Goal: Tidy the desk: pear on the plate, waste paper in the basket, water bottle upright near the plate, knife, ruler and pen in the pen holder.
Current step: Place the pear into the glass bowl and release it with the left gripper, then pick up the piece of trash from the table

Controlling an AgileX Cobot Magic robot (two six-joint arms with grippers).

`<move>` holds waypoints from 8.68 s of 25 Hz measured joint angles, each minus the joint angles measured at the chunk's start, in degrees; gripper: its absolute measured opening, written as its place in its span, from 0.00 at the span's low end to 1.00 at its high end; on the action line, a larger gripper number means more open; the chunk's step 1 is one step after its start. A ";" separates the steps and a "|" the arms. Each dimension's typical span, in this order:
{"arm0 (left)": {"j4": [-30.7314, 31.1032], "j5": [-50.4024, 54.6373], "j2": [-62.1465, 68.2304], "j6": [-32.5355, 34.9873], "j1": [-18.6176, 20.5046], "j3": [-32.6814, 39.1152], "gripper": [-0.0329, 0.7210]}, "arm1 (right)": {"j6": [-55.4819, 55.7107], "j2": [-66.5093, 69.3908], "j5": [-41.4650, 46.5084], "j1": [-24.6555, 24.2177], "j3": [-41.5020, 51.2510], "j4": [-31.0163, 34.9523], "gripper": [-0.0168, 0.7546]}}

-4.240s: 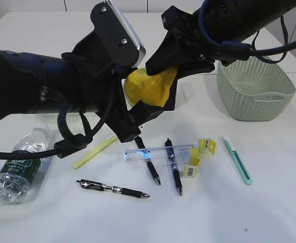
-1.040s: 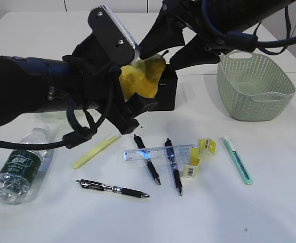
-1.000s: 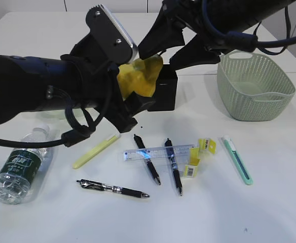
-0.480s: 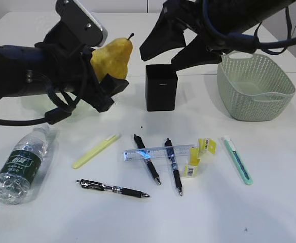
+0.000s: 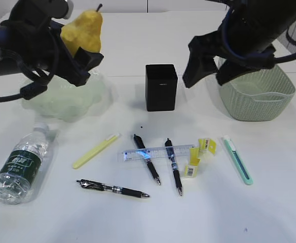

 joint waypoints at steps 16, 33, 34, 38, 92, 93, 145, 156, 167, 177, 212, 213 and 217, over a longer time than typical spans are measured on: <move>-8.36 -17.33 -0.45 0.00 9.10 0.00 0.80 | 9.80 -0.04 4.74 0.00 0.00 -24.05 0.79; -18.60 -27.13 4.46 -4.58 9.19 0.00 0.80 | 10.02 -0.04 4.99 0.00 0.00 -24.10 0.79; -18.20 -27.38 5.62 -6.02 9.32 0.00 0.80 | 10.02 -0.04 4.99 0.00 0.00 -24.10 0.79; -16.13 -30.03 9.54 -9.93 10.07 0.00 0.80 | 10.02 -0.04 5.23 0.00 0.00 -24.10 0.79; 8.51 -34.20 44.28 -34.13 18.06 -17.32 0.79 | 10.28 -0.04 3.51 0.00 0.00 -24.10 0.78; 8.51 -34.05 44.28 -34.24 18.06 -17.32 0.80 | 10.28 -0.04 3.51 0.00 0.00 -24.10 0.78; 10.76 -31.37 42.87 -34.45 18.06 -17.66 0.96 | 10.41 -0.04 3.51 0.00 0.00 -24.10 0.78; 11.23 -26.41 34.86 -34.45 18.06 -17.66 0.95 | 10.50 -0.04 3.51 0.00 0.00 -24.10 0.78; 9.87 1.53 22.02 -34.45 18.06 -17.66 0.83 | 10.50 -0.04 3.61 0.00 0.00 -24.19 0.78; 7.27 27.06 6.52 -34.45 18.20 -17.66 0.83 | 10.50 -0.04 6.68 0.00 0.00 -24.19 0.78; 4.06 68.03 -11.33 -31.94 22.71 -2.70 0.83 | 21.27 1.89 7.51 0.00 0.00 -10.35 0.78; 4.06 67.74 -11.33 -31.94 22.71 -2.70 0.83 | 22.25 3.03 7.13 0.00 0.00 -9.16 0.78; 4.06 67.54 -11.33 -31.84 22.71 -2.70 0.83 | 27.07 7.77 5.56 0.00 0.00 -4.56 0.78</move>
